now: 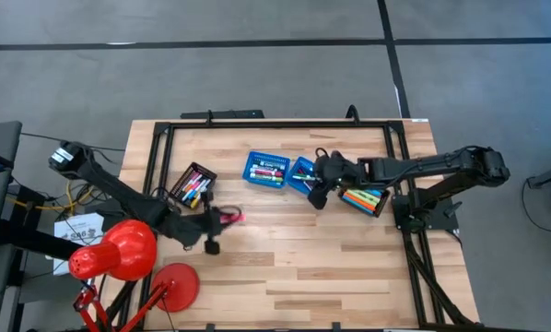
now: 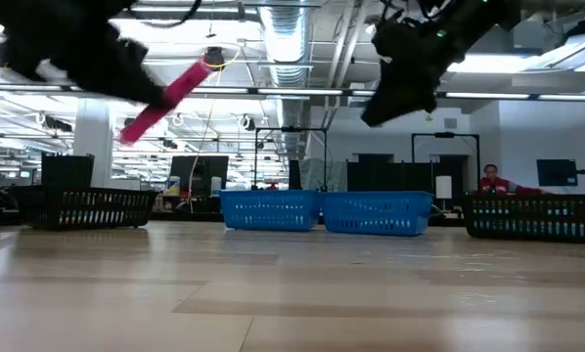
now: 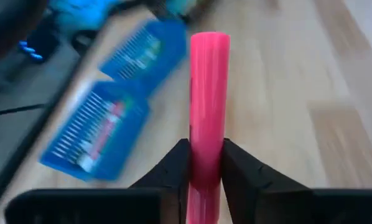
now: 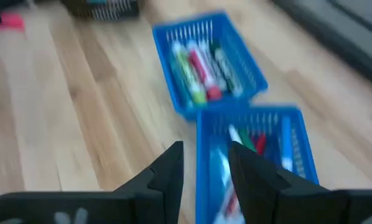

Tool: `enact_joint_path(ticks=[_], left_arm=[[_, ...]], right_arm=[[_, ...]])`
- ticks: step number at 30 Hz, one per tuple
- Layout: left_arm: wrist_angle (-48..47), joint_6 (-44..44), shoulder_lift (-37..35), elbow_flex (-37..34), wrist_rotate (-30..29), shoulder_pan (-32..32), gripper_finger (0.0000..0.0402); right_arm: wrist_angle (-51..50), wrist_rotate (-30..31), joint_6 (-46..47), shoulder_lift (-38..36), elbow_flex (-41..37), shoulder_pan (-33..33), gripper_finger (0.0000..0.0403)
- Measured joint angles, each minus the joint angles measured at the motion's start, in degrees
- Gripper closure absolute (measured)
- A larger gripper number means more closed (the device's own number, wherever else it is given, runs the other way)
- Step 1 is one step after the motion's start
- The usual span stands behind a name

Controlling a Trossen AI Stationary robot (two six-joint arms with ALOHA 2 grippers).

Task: Pick & Place Markers
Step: Put the pink highlighter into the right black bin

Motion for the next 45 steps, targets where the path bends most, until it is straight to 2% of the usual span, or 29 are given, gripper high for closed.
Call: enact_joint_path(ticks=[4,8,15,19,22,29,36,45], left_arm=[[8.80,3.25,-2.11,0.00,-1.19,5.47,0.0328],[16.54,5.68,-1.80,0.02,1.64,10.52,0.0334],[25.91,10.69,-1.57,0.02,12.28,17.67,0.0328],[27.30,10.52,-1.58,0.04,16.24,19.51,0.0330],[27.29,10.49,-1.58,0.04,16.89,19.60,0.0328],[27.17,10.47,-1.58,0.04,17.94,19.21,0.0329],[27.44,10.46,-0.47,0.04,17.99,19.21,0.0329],[33.29,10.72,5.75,0.06,17.91,20.31,0.0327]], right_arm=[[7.89,-0.02,-5.28,0.01,0.00,-1.65,0.0287],[16.12,-0.59,-13.62,0.01,0.00,-2.16,0.0287],[27.96,-12.77,-22.02,2.54,-0.09,0.85,0.0287],[40.96,-13.91,-29.30,8.31,-0.04,3.30,0.0287],[51.09,-13.58,-32.75,13.18,-0.02,4.56,0.0287],[67.06,-13.51,-33.90,21.08,-0.02,5.07,0.0287],[70.29,-13.64,-33.84,23.50,1.39,4.98,0.0287],[67.87,-13.97,-27.87,23.37,3.37,5.07,0.0287]])
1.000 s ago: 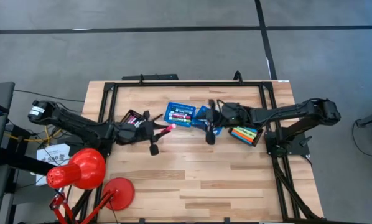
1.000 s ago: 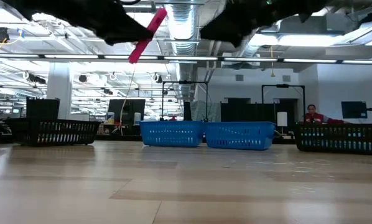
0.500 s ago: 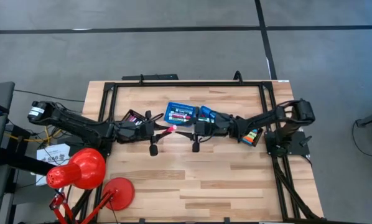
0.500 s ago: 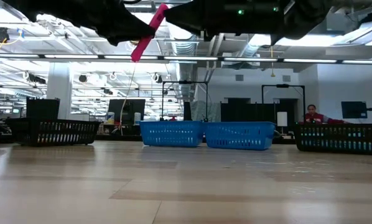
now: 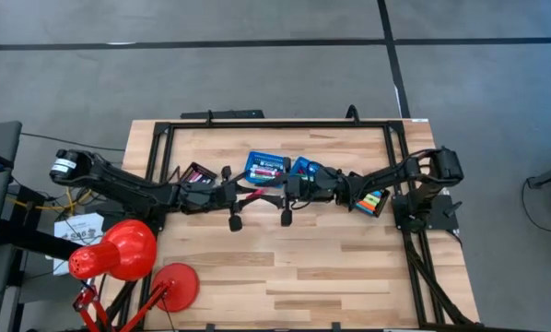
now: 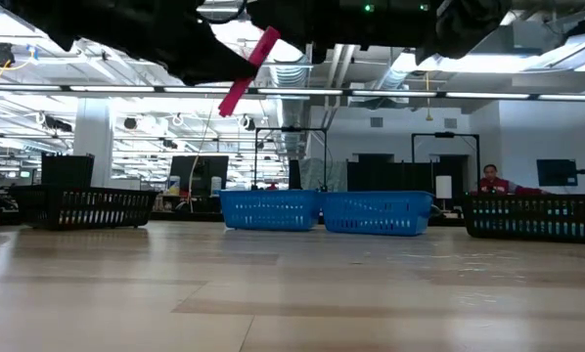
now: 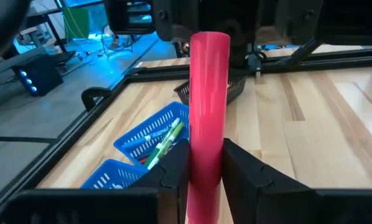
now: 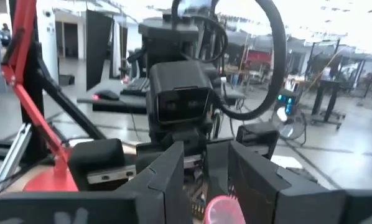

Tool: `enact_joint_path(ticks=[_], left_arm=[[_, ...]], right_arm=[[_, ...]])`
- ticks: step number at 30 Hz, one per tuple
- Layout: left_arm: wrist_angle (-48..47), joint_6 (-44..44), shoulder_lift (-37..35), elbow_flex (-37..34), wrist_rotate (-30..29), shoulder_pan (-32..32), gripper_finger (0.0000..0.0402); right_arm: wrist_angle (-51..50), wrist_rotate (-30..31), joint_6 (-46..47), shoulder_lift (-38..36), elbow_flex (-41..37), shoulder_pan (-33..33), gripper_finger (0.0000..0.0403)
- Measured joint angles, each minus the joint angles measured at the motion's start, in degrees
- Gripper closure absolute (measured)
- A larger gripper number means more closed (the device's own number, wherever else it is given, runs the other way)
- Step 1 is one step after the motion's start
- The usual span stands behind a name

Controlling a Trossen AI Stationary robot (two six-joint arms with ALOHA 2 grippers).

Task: Pick & Place Markers
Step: Put the pink highlighter into the right black bin

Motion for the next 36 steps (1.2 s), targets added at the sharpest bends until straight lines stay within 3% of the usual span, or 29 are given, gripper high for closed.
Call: enact_joint_path(ticks=[20,30,36], left_arm=[[2.23,1.91,-1.18,0.07,-0.62,-1.30,0.0327],[2.23,2.10,-1.18,0.07,-0.63,-1.29,0.0326],[2.26,1.73,-1.18,0.04,-0.61,-1.29,0.0323]], right_arm=[[-3.86,0.37,-0.90,0.00,-0.01,-0.46,0.0288],[-3.82,0.22,-0.73,0.00,-0.01,-0.39,0.0345],[-3.78,0.26,0.85,0.00,-0.01,-0.35,0.0328]])
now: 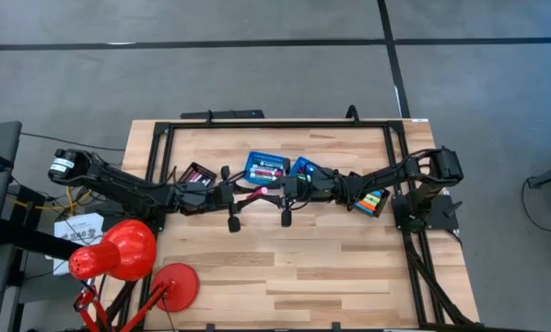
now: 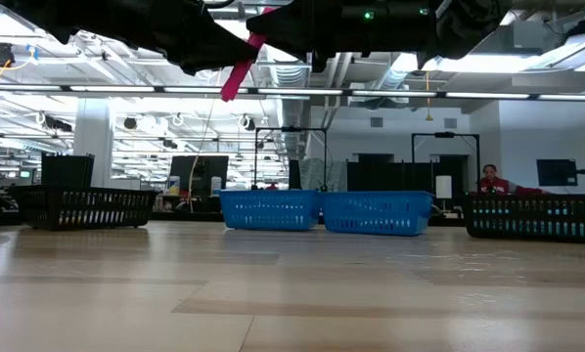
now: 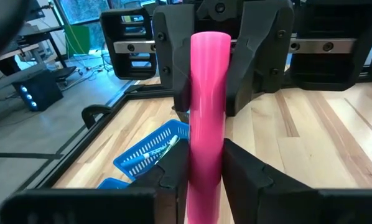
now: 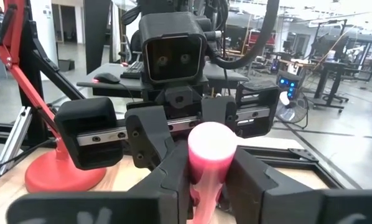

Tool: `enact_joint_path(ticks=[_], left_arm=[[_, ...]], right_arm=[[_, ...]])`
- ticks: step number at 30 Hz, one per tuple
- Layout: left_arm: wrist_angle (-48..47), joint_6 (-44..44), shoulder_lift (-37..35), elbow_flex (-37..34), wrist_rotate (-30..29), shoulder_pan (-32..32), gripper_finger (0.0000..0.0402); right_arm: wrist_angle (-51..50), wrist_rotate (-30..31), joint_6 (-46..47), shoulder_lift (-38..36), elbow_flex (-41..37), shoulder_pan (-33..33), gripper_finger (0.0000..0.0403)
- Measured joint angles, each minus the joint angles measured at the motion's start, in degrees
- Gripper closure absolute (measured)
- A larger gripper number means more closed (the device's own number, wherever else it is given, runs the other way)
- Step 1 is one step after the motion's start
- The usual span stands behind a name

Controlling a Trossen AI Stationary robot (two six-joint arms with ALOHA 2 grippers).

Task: Pick & Place Markers
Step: Put the pink highlighter into the right black bin

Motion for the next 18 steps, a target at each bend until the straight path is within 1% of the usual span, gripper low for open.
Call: enact_joint_path(ticks=[3,6,10,14,16,18], left_arm=[[0.00,-0.15,0.00,0.00,-0.02,0.00,0.0313],[-0.02,-0.34,0.02,0.00,-0.02,0.00,0.0297],[-0.04,-0.37,0.02,0.00,-0.02,0.00,0.0278],[-0.09,-0.71,0.04,-0.03,-0.02,0.00,0.0268],[-0.09,-0.94,0.04,-0.04,-0.02,0.00,0.0266],[-0.13,-0.96,0.04,-0.04,-0.02,0.00,0.0265]], right_arm=[[0.01,0.02,0.62,0.00,0.00,0.00,0.0327],[0.01,0.07,0.82,0.00,0.00,0.00,0.0339],[-2.82,0.28,1.73,-1.65,0.20,0.00,0.0344],[-10.38,0.78,1.74,-6.27,0.17,0.00,0.0335],[-16.73,2.70,1.75,-9.75,0.17,0.22,0.0335],[-24.80,6.48,1.76,-13.85,0.20,0.53,0.0336]])
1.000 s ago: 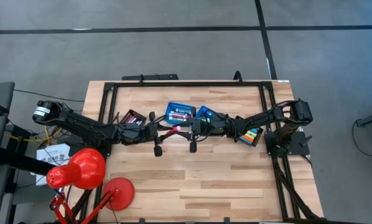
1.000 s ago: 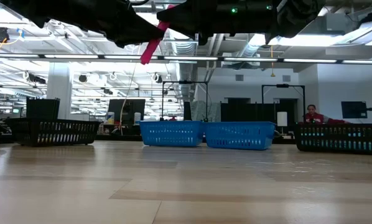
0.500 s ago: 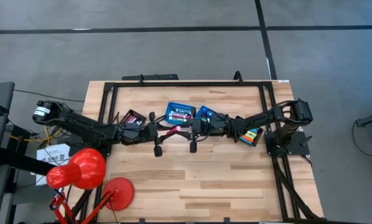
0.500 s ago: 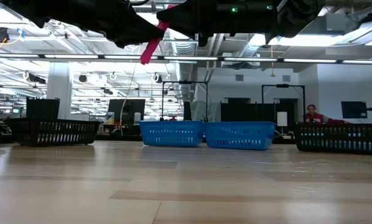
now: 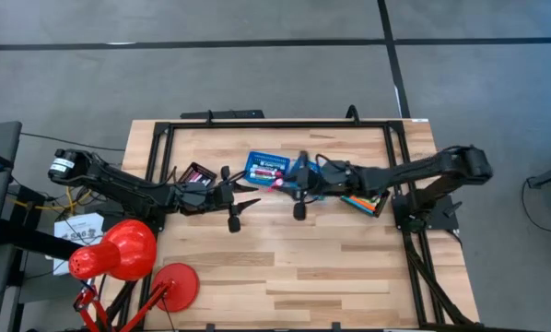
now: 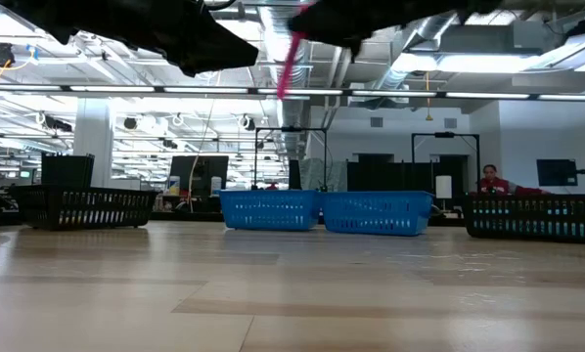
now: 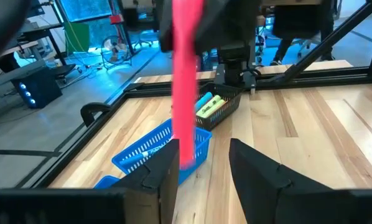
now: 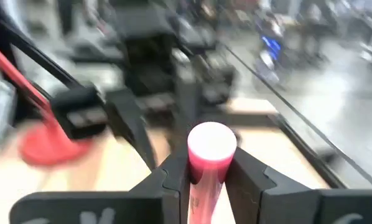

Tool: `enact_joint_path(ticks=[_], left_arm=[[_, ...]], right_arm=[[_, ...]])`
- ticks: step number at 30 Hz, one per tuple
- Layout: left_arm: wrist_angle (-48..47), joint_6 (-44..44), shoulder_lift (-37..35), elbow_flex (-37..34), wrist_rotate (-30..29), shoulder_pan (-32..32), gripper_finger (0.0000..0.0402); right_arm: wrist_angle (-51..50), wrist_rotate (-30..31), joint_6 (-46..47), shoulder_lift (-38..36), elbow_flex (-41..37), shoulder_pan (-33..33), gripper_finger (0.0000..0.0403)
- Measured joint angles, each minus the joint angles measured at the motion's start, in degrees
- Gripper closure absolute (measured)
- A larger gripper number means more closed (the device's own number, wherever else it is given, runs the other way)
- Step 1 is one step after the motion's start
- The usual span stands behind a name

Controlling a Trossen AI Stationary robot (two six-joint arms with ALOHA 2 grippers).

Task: Pick & Place Markers
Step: Put the pink highlighter into the right black bin

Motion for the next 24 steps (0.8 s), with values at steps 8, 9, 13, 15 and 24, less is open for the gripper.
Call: enact_joint_path(ticks=[8,9,13,15,24], left_arm=[[-0.11,-0.02,0.00,0.00,0.00,0.00,0.0266],[-0.15,-0.02,0.00,0.00,0.00,0.00,0.0266],[-0.20,-0.02,0.00,0.00,0.00,0.00,0.0270],[-0.20,-0.02,0.00,0.00,0.01,0.00,0.0270],[-0.25,-1.09,0.00,0.00,0.00,0.00,0.0269]], right_arm=[[-40.72,22.70,13.36,-14.08,0.05,0.90,0.0333],[-46.65,23.13,17.44,-15.37,0.07,0.73,0.0333],[-68.49,21.50,36.92,-17.62,-0.31,0.34,0.0333],[-77.56,21.42,45.72,-17.60,-0.81,0.34,0.0333],[-92.63,17.74,65.90,-14.44,-1.57,0.34,0.0332]])
